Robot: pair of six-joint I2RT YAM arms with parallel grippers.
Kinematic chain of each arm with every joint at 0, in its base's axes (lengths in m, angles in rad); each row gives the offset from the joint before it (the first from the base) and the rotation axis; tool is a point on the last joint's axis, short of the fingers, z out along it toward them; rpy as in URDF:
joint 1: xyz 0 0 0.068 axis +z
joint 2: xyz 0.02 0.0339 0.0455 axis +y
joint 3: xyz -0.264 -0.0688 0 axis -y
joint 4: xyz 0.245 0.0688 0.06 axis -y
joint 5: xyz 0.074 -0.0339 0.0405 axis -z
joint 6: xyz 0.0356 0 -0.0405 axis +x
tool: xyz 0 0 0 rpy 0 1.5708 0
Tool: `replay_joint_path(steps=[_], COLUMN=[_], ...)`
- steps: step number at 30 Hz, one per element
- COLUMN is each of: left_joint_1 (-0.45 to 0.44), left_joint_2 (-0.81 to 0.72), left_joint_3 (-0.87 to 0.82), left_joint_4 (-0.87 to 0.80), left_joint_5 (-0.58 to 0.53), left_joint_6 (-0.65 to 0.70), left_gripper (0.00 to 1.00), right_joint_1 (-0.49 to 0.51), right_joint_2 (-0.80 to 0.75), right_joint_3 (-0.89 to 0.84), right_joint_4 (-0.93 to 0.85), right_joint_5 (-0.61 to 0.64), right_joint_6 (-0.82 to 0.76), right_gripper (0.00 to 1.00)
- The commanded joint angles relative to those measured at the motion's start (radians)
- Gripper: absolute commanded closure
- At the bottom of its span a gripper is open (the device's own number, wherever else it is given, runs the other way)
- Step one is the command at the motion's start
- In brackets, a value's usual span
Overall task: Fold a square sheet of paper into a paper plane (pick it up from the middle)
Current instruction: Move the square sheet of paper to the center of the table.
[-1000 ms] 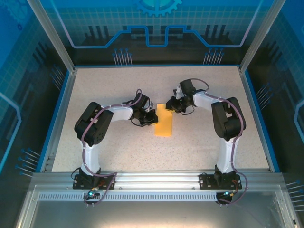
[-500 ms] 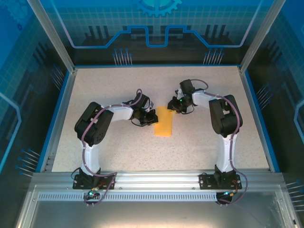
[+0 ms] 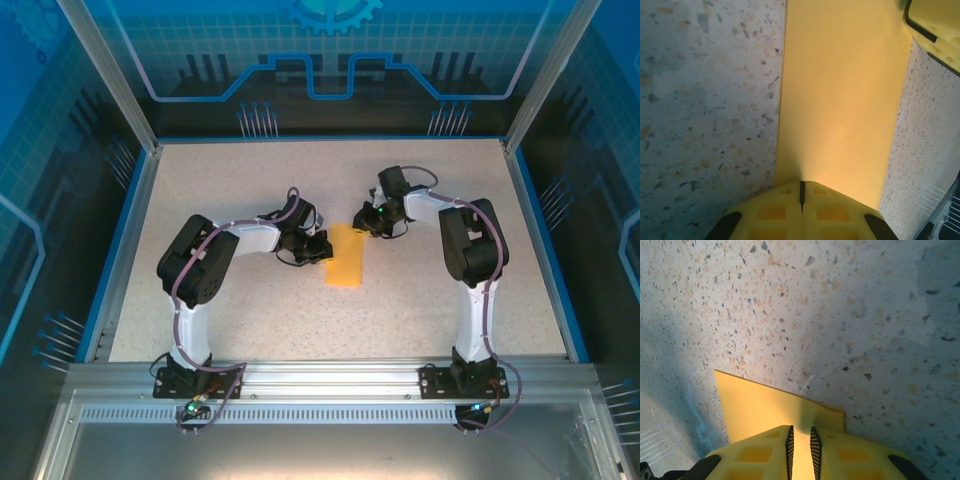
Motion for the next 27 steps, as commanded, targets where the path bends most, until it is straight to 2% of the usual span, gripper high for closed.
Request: replay_joint_path(steps=[1,5,10,14,18,27], left_joint_1=[-0.015,-0.012,0.004,0.018,0.018,0.018], left_joint_2=[0.011,-0.092,-0.184,-0.172,-0.138,-0.113], left_joint_3=[-0.021,-0.013,-0.011,-0.022,-0.015,-0.009], left_joint_4=[-0.115,-0.088,-0.063,-0.043,-0.033,-0.010], left_joint_5=[-0.046,-0.031,-0.075,-0.099,-0.094,-0.084], left_joint_6=[0.009,-0.019,-0.042,-0.058,-0.070,-0.070], left_gripper=[1.00,1.00,0.96,1.00,1.00,1.00], right_joint_1=[0.024,0.080,0.140,0.164,0.165,0.131], right_joint_2=[0.013,-0.009,-0.009,0.000,-0.005,-0.130], right_joint_3=[0.006,-0.003,-0.010,0.005,0.011,-0.051], right_joint_4=[-0.054,-0.062,-0.029,-0.008,0.004,0.013], right_joint_5=[0.017,-0.029,-0.078,-0.092,-0.103,-0.053], right_joint_6=[-0.030,-0.064,-0.056,-0.049,-0.046,-0.049], right_gripper=[0.80,0.80,0.80,0.80,0.80,0.80])
